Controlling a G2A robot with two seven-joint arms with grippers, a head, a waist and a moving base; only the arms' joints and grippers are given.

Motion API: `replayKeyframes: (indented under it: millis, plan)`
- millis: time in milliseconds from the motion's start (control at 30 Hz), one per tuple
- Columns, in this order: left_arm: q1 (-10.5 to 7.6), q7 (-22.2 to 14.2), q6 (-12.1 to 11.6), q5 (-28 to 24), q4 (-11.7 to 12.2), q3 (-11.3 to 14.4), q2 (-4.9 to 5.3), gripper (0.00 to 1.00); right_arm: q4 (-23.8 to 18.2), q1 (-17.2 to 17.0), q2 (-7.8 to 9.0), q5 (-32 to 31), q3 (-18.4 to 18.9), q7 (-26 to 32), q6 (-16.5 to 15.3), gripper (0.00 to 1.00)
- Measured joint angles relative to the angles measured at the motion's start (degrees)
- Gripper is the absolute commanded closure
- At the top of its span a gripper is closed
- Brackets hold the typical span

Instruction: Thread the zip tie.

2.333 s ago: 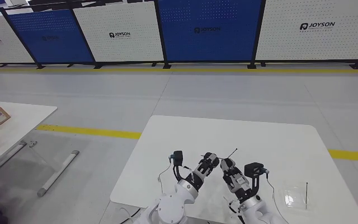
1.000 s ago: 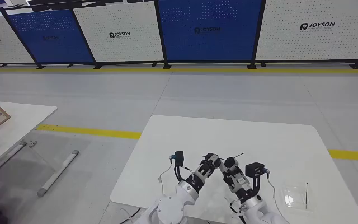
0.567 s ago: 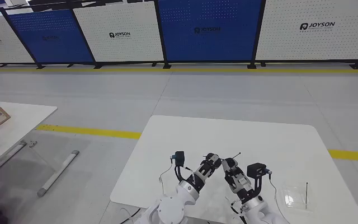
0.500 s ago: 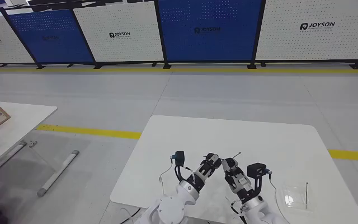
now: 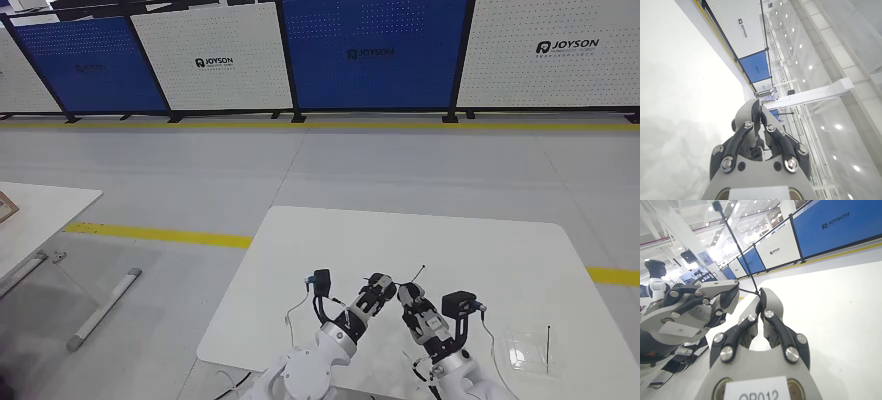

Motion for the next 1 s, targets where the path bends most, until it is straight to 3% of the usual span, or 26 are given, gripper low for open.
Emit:
replayKeyframes:
  millis: [1000]
  plan:
    - [1.38, -1.12, -5.55, -0.84, -1.42, -0.38, 0.36, 1.00, 1.65, 1.16, -0.10, -3.04, -1.50, 1.45, 1.22, 1.00]
